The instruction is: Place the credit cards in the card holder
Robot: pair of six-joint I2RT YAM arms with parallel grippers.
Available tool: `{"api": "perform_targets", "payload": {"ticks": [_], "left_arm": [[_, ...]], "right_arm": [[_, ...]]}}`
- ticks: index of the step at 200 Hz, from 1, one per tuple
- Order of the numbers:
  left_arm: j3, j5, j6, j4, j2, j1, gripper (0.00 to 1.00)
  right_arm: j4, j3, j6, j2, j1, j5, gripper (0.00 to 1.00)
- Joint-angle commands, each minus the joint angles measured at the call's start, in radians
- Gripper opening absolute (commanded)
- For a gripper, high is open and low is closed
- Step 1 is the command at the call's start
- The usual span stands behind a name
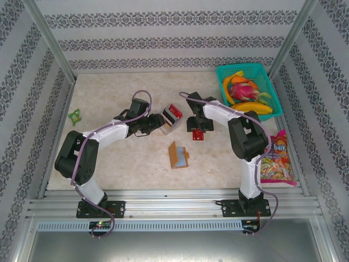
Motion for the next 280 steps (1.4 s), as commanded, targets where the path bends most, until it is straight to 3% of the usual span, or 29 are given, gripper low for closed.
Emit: {"api": "perform_targets", "payload": {"ticks": [1,29,69,122,163,214,254,280], "left_arm": [[0.01,-0.024,0.001,-0.03,-0.027,0.009,0.51],[0.013,-0.017,0.001,-0.03,-0.022,0.008,0.51],[0.025,-0.015,0.008,-0.045,-0.03,0.009,0.51],[0.028,-0.012,0.009,-0.052,-0.038,0.009,0.51],[0.037,0.003,0.009,-0.046,-0.038,0.009,0.51],[0.046,0.01,0.021,-0.068,-0.056,0.008,0.52],[0.048,0.014,0.018,-0.068,-0.061,0.006,0.52],[0.052,0.015,0.019,-0.07,-0.062,0.006,0.52]], "right_arm": [[-0.015,0.026,0.015,0.031,0.013,-0.027,0.79],[-0.048,0.044,0.014,0.072,0.025,-0.001,0.78],[-0.045,0.014,0.027,0.098,0.019,-0.036,0.69],[-0.027,-0.035,0.041,0.071,-0.001,-0.033,0.67],[-0.015,-0.045,0.033,0.093,0.006,-0.042,0.58],[-0.003,-0.039,0.017,0.032,0.001,-0.031,0.55],[-0.035,0.002,-0.003,-0.006,0.007,-0.032,0.55],[-0.048,0.023,-0.007,-0.026,0.01,-0.05,0.6]]}}
